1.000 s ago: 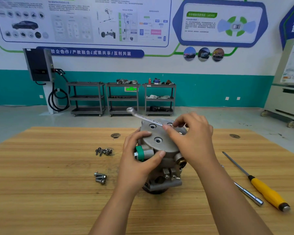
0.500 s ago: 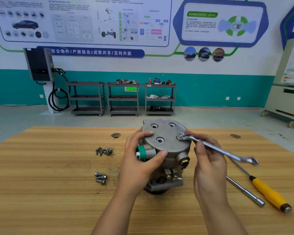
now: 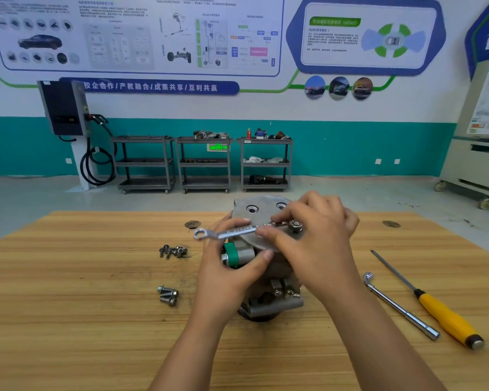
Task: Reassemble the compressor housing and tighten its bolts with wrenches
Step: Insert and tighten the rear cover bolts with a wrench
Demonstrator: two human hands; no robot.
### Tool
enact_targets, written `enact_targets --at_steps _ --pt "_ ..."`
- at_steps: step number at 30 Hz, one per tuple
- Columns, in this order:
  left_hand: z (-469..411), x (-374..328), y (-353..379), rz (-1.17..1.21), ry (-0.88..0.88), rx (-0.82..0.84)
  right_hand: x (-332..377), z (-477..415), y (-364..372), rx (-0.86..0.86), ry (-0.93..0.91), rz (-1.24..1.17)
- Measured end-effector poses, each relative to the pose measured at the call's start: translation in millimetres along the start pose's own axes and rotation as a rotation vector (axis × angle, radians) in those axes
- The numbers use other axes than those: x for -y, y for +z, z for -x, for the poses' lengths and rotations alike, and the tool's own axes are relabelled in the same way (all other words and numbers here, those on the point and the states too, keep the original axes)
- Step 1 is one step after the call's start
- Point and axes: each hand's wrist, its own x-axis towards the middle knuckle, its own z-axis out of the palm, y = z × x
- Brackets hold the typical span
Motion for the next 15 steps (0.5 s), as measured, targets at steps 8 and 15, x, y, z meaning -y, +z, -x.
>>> enact_targets --at_steps 8,15 --pt "1 3 -4 -0.052 0.018 0.005 -26 -33 20 0.093 0.546 -0.173" --pt "0 2 -3 -0.086 -0.004 0.027 -34 13 11 -0.322 0.635 -1.230"
